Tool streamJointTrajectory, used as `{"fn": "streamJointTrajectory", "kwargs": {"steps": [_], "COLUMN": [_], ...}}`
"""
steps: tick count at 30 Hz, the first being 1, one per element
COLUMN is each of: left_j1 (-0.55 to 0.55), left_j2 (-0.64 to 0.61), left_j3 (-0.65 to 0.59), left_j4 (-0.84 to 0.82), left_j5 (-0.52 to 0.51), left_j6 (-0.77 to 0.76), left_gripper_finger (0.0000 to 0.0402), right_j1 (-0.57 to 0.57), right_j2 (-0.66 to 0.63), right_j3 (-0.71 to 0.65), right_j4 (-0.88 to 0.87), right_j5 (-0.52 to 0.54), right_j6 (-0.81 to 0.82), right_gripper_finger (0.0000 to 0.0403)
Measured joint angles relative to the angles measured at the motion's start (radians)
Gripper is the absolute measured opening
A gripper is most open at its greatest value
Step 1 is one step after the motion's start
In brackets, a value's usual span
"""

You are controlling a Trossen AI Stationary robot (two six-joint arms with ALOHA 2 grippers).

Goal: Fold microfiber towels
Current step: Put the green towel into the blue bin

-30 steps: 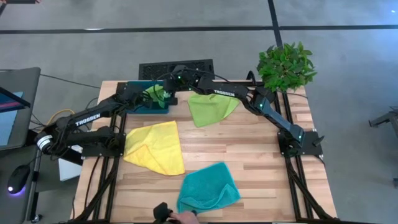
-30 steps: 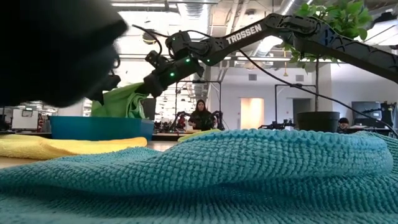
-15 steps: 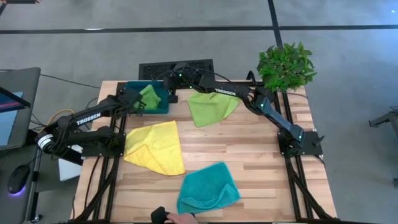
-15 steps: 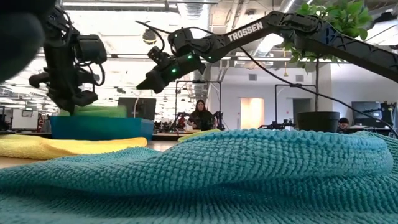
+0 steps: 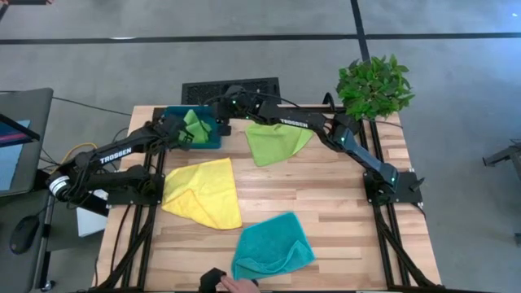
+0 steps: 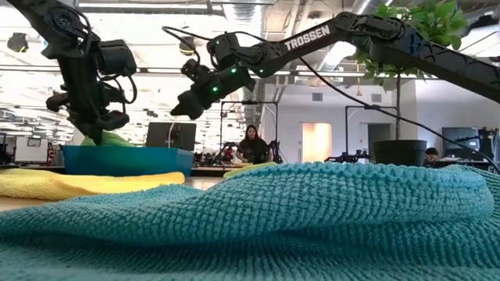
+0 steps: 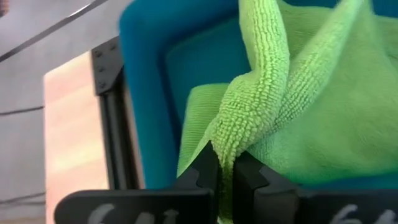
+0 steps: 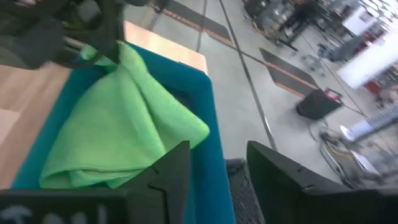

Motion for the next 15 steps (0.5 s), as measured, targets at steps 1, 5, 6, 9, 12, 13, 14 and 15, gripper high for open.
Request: {"fn": "streamJointTrajectory", "kwargs": {"steps": [1, 5, 6, 9, 12, 13, 14, 15], "left_j1": [0.0, 0.0, -0.001, -0.001, -0.002, -0.002, -0.002, -0.002], "left_j2": [0.0, 0.0, 0.0, 0.0, 0.0, 0.0, 0.0, 0.0], "left_j3": [0.0, 0.0, 0.0, 0.002, 0.002, 0.002, 0.002, 0.002], "left_j4": [0.0, 0.02, 0.036, 0.051, 0.049, 0.048, 0.047, 0.047], "left_j5": [0.015, 0.09, 0.114, 0.162, 0.174, 0.174, 0.174, 0.174], "left_j6": [0.021, 0.12, 0.153, 0.195, 0.195, 0.195, 0.194, 0.194], "left_gripper_finger": [0.0, 0.0, 0.0, 0.0, 0.0, 0.0, 0.0, 0.0], "right_j1": [0.003, 0.006, 0.008, 0.015, 0.024, 0.028, 0.034, 0.04], "right_j2": [-0.006, -0.06, -0.076, -0.121, -0.169, -0.188, -0.207, -0.223], "right_j3": [0.0, -0.001, 0.0, 0.0, 0.0, 0.0, 0.0, 0.0], "right_j4": [-0.007, -0.071, -0.097, -0.209, -0.336, -0.379, -0.422, -0.466], "right_j5": [0.008, 0.005, 0.004, 0.003, 0.0, 0.0, 0.0, 0.0], "right_j6": [0.0, 0.0, 0.0, 0.0, 0.001, 0.001, 0.0, -0.009], "right_gripper_finger": [0.019, 0.0206, 0.0207, 0.0206, 0.0201, 0.0199, 0.0196, 0.0194]}}
